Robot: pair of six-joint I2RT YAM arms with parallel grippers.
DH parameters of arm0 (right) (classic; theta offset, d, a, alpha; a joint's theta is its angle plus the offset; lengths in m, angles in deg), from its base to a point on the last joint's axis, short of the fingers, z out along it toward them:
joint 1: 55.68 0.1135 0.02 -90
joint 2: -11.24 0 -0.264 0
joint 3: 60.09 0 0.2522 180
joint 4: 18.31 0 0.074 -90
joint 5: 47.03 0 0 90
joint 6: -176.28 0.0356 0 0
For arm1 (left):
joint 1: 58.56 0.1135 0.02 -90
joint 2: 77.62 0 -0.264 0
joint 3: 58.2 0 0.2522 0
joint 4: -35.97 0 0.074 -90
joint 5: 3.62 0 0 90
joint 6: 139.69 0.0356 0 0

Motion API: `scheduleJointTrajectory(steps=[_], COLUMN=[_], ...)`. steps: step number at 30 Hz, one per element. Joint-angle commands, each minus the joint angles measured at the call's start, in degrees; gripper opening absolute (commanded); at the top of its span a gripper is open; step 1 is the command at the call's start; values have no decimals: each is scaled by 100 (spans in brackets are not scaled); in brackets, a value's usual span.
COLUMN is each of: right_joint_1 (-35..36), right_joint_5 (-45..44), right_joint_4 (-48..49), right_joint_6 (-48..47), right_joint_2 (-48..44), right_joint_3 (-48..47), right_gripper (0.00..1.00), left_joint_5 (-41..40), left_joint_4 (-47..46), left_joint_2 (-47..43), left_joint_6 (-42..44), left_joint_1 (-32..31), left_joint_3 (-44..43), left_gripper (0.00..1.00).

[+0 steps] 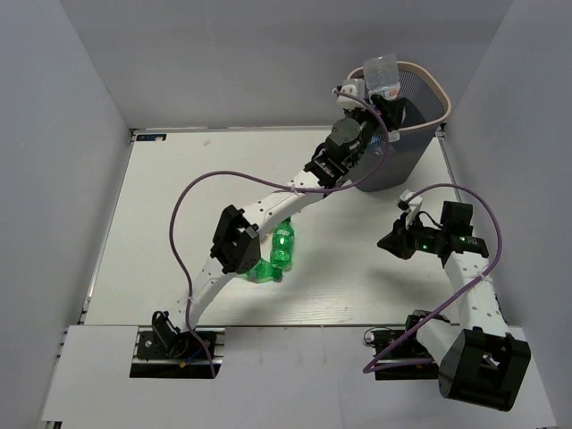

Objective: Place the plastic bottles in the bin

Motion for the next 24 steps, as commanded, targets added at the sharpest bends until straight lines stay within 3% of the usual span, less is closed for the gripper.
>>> scheduleJointTrajectory(steps=[1, 5, 12, 24], right_joint_1=[25, 25, 25, 16], right_joint_5=[201, 166, 166, 219], right_joint_4=[172, 269, 471, 726], right_joint_6=[-25, -7, 90, 274], right_joint_2=[-108, -108, -55, -20], right_joint_3=[78, 139, 253, 368], right_gripper=[17, 16, 13, 10], left_joint_5=[-189, -137, -57, -778], left_joint_4=[-851, -1027, -1336, -1204], left_joint_2=[-98, -213, -98, 525], left_joint_6=[-801, -1356, -2498, -2561], left_joint_1=[225, 358, 525, 578], left_joint_3=[-443, -30, -29, -495], left_gripper=[38, 38, 38, 42])
